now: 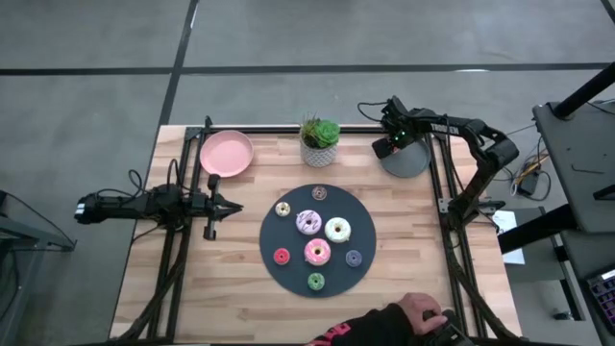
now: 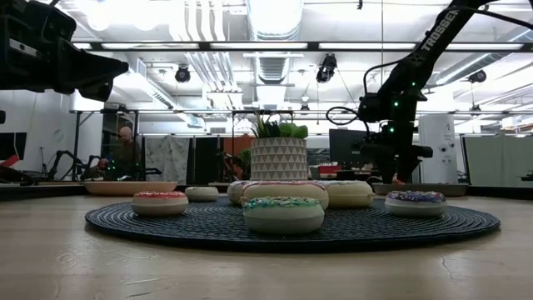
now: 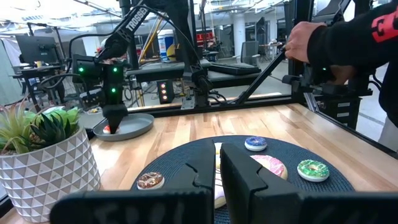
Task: Pick & Place donuts
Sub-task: Put the small orange donut on the gray plate
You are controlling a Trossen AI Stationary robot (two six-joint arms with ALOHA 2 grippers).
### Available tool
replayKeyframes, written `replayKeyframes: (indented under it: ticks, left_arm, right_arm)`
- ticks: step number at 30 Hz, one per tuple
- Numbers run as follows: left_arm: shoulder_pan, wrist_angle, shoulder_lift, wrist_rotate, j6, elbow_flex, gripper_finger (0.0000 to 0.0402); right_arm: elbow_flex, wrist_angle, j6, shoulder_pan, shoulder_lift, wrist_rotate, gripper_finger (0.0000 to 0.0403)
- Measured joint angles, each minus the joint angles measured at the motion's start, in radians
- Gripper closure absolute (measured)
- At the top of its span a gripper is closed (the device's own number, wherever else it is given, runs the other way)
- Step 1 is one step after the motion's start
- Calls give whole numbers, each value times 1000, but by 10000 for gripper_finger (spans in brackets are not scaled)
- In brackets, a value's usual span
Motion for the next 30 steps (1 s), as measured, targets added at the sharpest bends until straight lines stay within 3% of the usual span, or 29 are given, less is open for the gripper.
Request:
replayKeyframes:
  ticks: [30]
  left_arm:
    - [1, 0, 0, 0, 0, 0, 402]
  right_arm:
    - [37, -8, 10, -124, -1, 1, 193]
